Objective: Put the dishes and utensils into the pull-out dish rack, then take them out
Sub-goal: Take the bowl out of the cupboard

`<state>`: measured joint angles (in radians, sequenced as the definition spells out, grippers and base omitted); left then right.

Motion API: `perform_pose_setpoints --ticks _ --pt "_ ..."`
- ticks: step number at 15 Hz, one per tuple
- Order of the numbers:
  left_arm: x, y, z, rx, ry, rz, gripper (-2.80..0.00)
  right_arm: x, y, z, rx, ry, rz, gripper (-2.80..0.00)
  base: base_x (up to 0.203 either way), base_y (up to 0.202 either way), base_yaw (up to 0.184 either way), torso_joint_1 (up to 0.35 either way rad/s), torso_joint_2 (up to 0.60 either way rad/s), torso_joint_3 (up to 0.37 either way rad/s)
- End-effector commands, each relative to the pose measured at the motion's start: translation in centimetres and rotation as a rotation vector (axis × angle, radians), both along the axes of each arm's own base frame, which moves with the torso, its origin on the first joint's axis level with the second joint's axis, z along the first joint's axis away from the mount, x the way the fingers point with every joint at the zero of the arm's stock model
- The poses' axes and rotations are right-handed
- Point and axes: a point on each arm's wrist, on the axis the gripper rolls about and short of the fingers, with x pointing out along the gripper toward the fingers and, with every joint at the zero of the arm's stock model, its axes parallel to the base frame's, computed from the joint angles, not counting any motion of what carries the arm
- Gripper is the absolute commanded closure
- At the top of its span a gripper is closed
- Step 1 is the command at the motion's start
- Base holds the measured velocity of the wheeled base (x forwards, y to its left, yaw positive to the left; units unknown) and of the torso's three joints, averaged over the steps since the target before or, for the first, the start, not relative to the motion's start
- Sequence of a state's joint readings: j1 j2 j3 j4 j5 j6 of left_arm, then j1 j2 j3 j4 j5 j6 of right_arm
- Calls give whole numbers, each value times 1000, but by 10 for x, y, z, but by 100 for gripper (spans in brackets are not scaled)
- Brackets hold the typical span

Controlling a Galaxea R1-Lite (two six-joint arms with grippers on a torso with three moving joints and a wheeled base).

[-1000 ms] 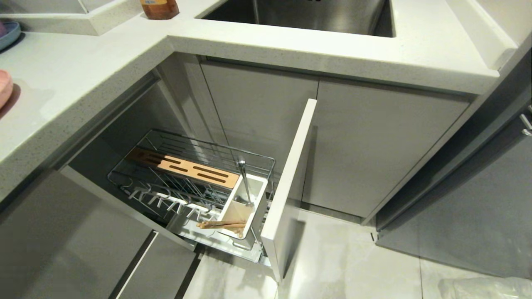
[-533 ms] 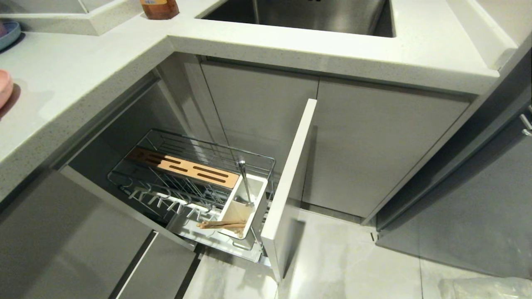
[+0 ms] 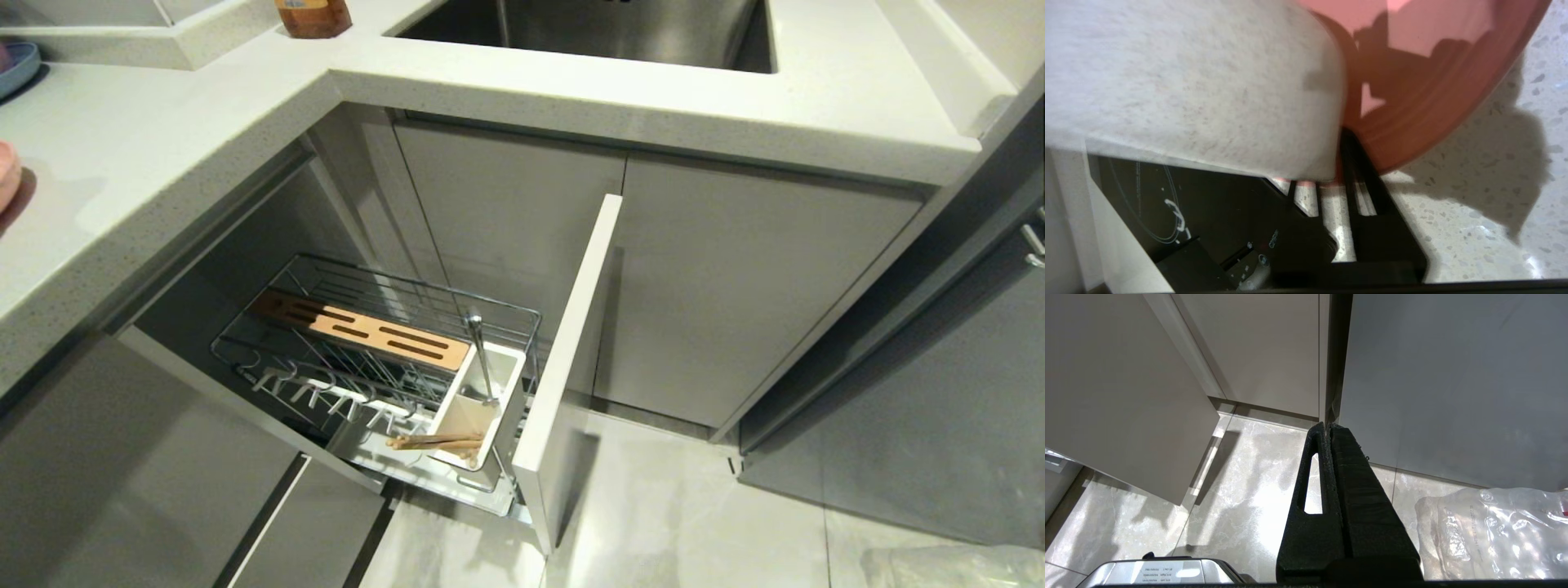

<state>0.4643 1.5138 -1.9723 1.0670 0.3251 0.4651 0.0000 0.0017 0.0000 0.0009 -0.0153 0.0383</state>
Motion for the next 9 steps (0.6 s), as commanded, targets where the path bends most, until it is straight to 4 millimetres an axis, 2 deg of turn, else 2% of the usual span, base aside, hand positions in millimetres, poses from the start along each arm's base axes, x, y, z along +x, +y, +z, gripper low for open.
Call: perform_pose_setpoints --ticks 1,9 --pt "1 1 -1 -1 8 0 -280 0 0 -1 0 4 0 0 0 0 0 0 0 0" --pt "-8 -4 9 31 -67 8 -280 0 0 0 0 1 -1 0 0 0 0 0 0 0"
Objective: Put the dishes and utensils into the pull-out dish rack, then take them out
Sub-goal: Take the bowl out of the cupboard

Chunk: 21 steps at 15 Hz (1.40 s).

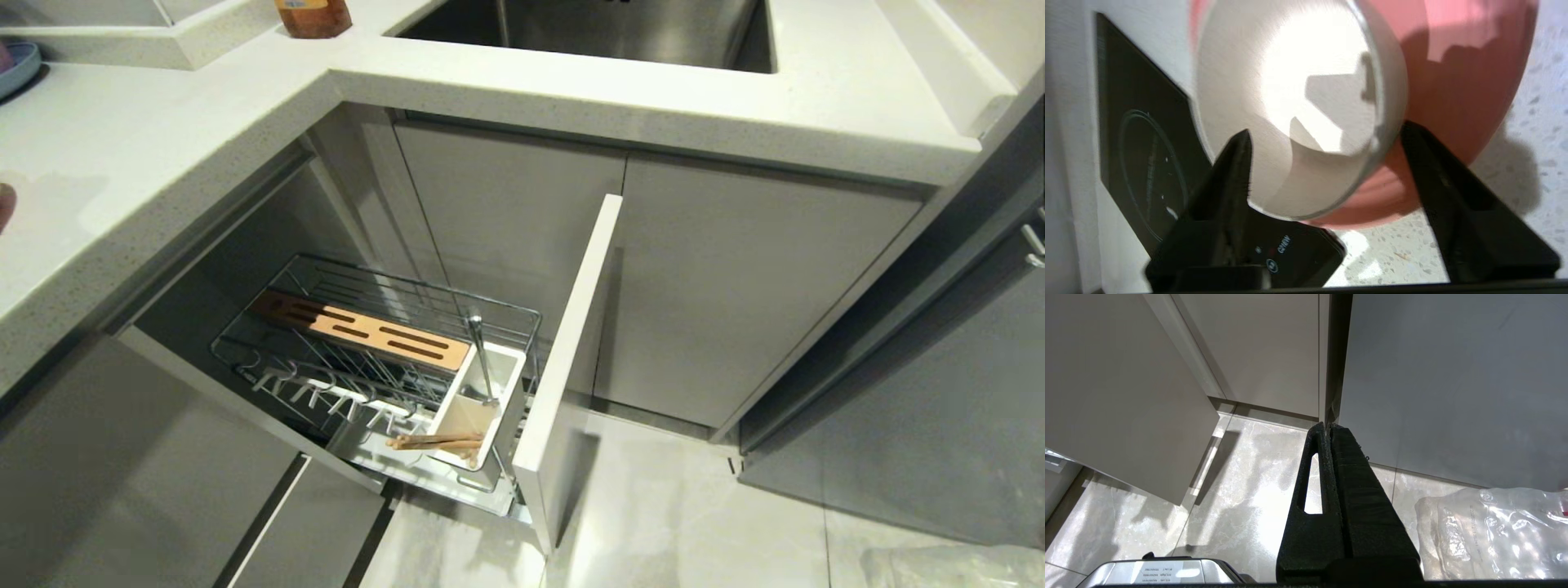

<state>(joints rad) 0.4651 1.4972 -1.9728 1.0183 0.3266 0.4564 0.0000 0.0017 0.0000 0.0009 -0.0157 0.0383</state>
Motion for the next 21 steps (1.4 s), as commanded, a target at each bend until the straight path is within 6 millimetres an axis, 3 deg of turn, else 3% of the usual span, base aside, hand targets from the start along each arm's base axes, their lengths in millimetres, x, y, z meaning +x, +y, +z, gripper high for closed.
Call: perform_pose_setpoints --ticks 1,4,8,9,13,16,19,21 --pt "-9 -4 6 19 -31 4 -280 0 0 -1 0 3 1 0 0 0 0 0 0 0" --pt "-23 -11 17 55 -120 14 -280 0 0 -1 0 3 0 0 0 0 0 0 0 0" --pt "-63 -31 38 71 -336 48 -280 0 0 -1 0 3 1 0 0 0 0 0 0 0" --pt "-75 -37 42 58 -398 51 0 0 0 -1 0 3 0 0 0 0 0 0 0 0" --pt "-120 -64 49 -64 -634 22 0 0 0 -1 0 2 1 0 0 0 0 0 0 0" --pt "-156 -83 43 -273 -789 -136 0 0 0 -1 0 4 0 0 0 0 0 0 0 0" --pt "-173 -90 28 -544 -811 -381 0 0 0 -1 0 2 1 0 0 0 0 0 0 0" --pt "-170 -92 21 -712 -735 -590 0 0 0 -1 0 4 0 0 0 0 0 0 0 0"
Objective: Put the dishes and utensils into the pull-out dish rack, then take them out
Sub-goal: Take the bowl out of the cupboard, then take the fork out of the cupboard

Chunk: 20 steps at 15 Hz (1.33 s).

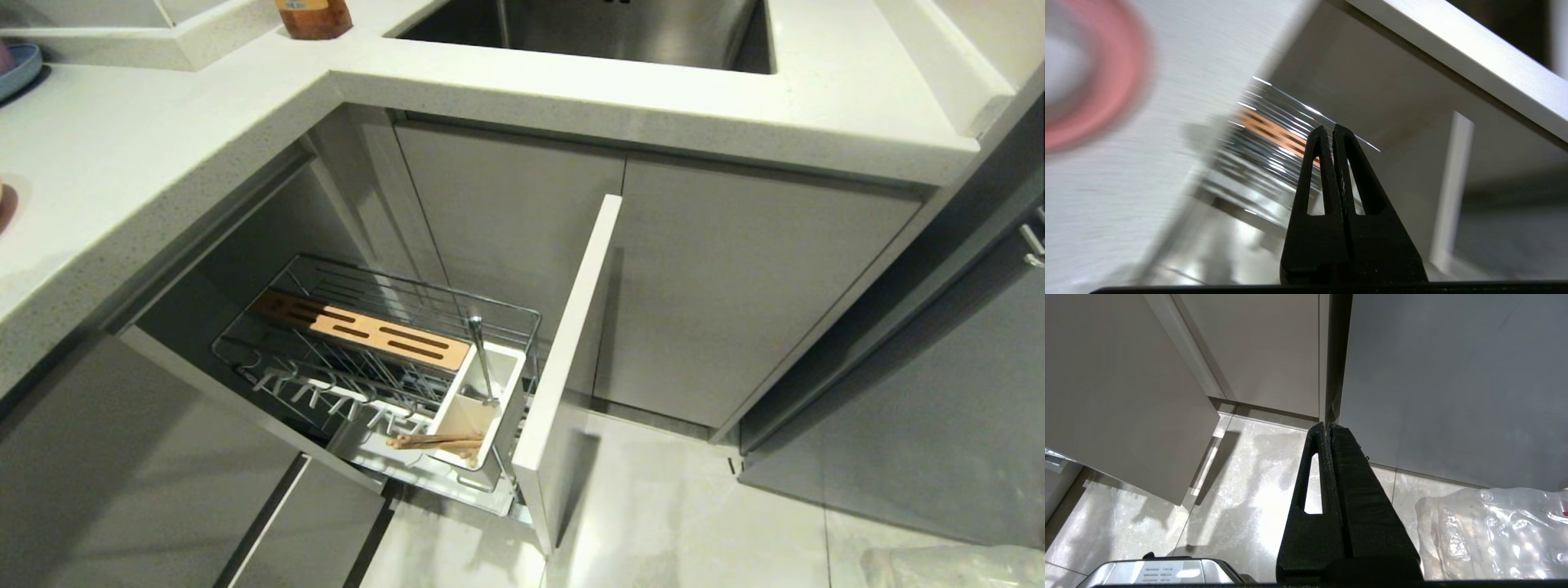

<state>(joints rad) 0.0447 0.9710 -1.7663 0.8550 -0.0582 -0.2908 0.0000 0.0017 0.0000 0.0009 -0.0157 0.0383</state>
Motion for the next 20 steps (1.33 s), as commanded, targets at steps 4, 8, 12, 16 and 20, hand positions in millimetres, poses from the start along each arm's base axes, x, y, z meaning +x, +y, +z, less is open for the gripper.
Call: perform_pose_setpoints --ticks 4,8,12,16,20 --pt "55 -11 -20 -50 203 -374 0 0 0 -1 0 3 1 0 0 0 0 0 0 0" --pt "131 -27 -37 -2 378 -504 0 0 0 -1 0 3 0 0 0 0 0 0 0 0" --pt "195 -55 -72 100 598 -551 0 0 0 -1 0 2 0 0 0 0 0 0 0 0" --pt "246 -86 -107 217 734 -462 0 0 0 -1 0 2 1 0 0 0 0 0 0 0" --pt "284 -105 -135 240 750 -448 0 0 0 -1 0 2 1 0 0 0 0 0 0 0"
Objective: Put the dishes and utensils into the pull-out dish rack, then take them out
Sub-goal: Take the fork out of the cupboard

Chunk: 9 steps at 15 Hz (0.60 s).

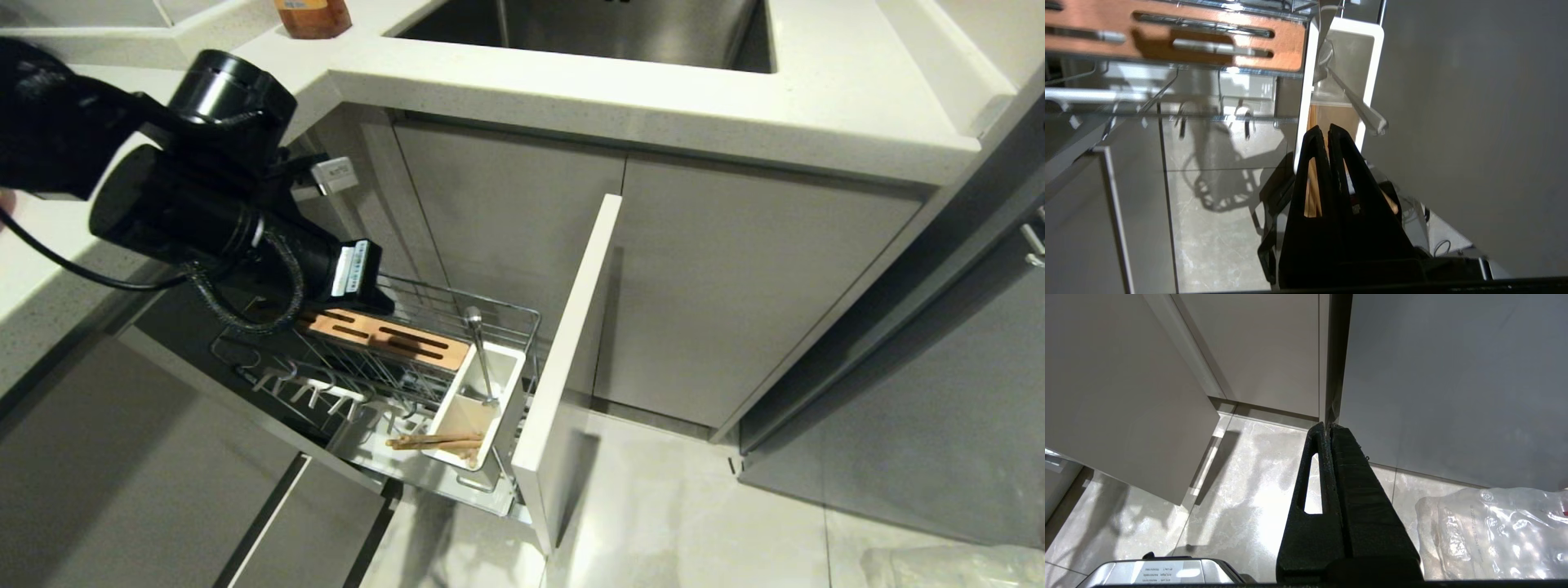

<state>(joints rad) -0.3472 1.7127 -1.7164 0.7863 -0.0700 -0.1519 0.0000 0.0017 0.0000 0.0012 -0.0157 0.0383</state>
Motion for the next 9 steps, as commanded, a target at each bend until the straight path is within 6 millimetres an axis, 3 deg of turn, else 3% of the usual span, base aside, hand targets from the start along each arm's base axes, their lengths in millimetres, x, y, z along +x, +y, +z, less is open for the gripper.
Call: perform_pose_setpoints --ticks 1,5,9 --pt "18 -10 -21 17 50 -10 0 0 0 -1 0 2 2 0 0 0 0 0 0 0" --pt "41 -17 -43 9 -51 -17 0 0 0 -1 0 2 0 0 0 0 0 0 0 0" --pt "49 -20 -47 115 -136 -142 0 0 0 0 0 2 0 0 0 0 0 0 0 0"
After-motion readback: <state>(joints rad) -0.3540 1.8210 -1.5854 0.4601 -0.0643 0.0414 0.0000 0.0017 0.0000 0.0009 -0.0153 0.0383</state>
